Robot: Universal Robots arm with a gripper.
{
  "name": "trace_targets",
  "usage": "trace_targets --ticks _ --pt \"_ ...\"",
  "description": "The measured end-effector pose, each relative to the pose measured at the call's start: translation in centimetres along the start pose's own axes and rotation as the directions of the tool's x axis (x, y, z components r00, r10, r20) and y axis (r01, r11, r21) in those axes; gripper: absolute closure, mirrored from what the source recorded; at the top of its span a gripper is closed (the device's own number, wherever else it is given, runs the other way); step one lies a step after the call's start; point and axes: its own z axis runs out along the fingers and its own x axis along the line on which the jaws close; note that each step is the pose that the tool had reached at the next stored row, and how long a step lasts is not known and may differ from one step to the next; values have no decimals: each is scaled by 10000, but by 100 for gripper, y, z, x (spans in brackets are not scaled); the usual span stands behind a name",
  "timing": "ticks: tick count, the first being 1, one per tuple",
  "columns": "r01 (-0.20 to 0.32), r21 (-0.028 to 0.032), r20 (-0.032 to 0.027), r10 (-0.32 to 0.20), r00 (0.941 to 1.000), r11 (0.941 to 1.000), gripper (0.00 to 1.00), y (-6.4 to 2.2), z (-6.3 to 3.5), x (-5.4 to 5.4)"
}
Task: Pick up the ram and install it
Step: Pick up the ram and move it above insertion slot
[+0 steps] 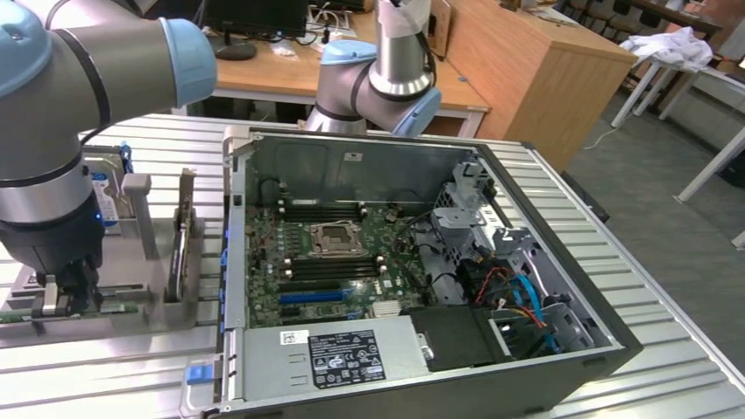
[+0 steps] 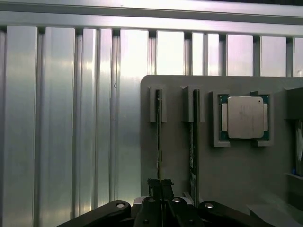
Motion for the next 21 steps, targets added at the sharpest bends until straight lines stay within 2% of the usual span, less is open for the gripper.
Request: trace_targets --ticks 12,21 --pt "84 -5 -3 -84 10000 10000 88 2 -62 -3" --pt "114 -6 -3 -114 9999 9999 88 4 -146 -7"
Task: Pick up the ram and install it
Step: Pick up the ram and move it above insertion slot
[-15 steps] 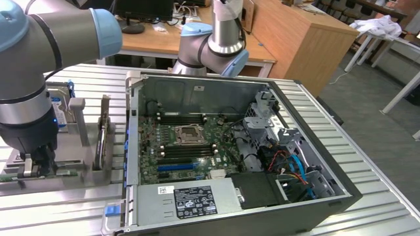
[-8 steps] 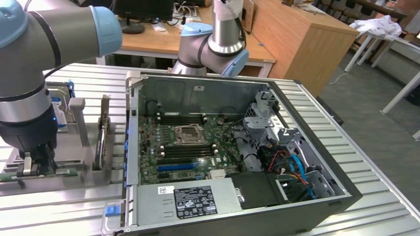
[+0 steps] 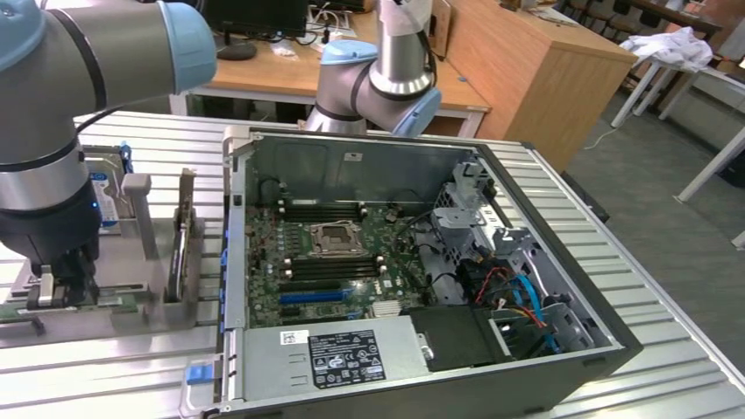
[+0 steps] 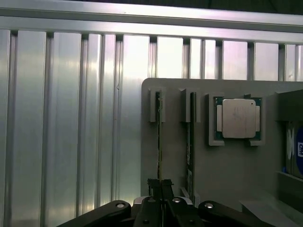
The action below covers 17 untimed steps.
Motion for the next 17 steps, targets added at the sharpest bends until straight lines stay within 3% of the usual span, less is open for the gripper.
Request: trace_targets --ticks 17 --pt "42 -1 0 -42 10000 10000 88 2 -94 -5"
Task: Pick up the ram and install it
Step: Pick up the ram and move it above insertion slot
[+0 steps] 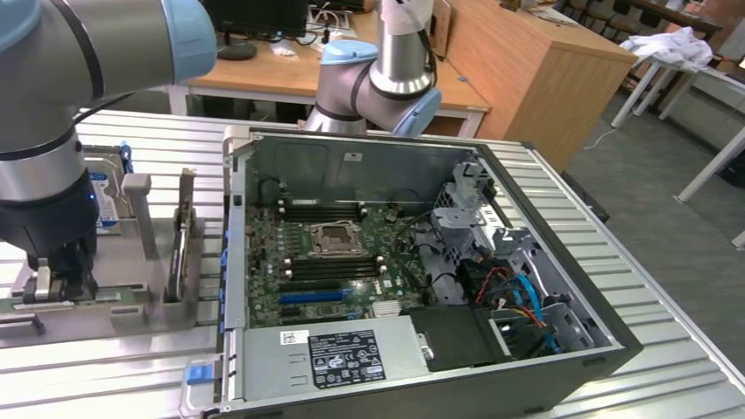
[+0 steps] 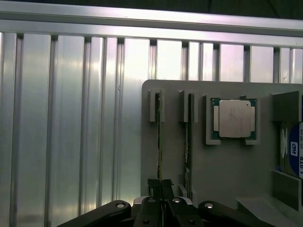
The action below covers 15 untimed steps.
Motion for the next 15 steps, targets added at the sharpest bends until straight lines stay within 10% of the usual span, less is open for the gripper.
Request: trace_targets --ticks 15 --pt "28 -2 -1 -28 10000 10000 88 3 -169 -8"
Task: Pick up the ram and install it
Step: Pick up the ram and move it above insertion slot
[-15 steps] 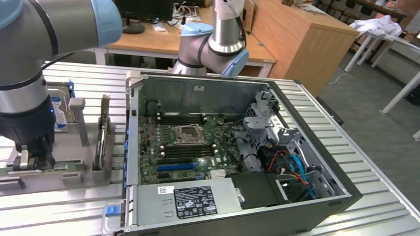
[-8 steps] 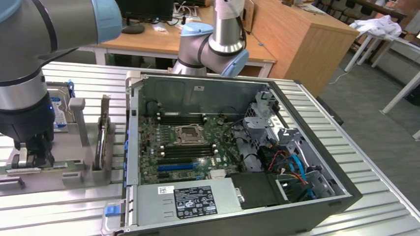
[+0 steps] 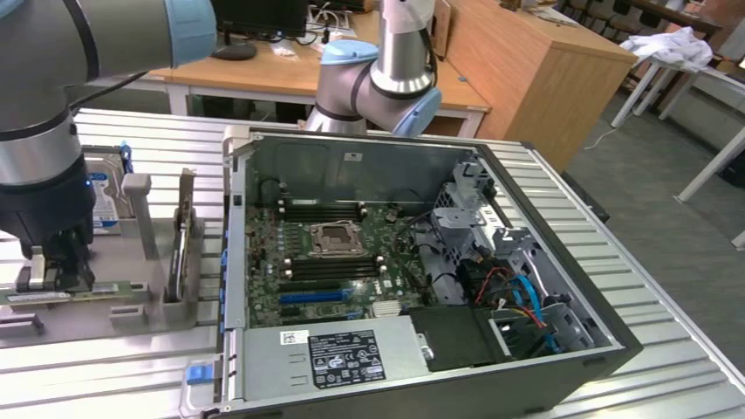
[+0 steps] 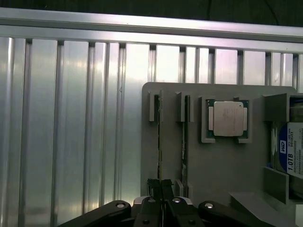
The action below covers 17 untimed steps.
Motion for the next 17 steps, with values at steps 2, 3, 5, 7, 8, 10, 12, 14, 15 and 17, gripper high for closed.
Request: trace_targets --ticks 2,3,5,7,8,10,12,14,15,17 --pt "3 0 -1 -3 10000 10000 88 0 -22 -1" --pt "5 0 0 -5 10000 10000 88 0 -32 -1" --pt "7 -1 -1 -7 10000 10000 88 0 -56 -3" --pt "9 0 0 -9 10000 10000 88 0 -84 -4" --pt "10 0 0 -10 10000 10000 88 -1 -99 -5" --pt "10 -1 -1 -10 10000 10000 88 -1 -126 -6" --pt "11 0 -1 -11 10000 10000 88 -1 -149 -7" --pt "12 -1 -1 -12 10000 10000 88 -2 -169 -8" --pt "13 -1 -1 -13 10000 10000 88 -2 -180 -9" --pt "12 0 -1 -12 10000 10000 88 -3 -205 -10"
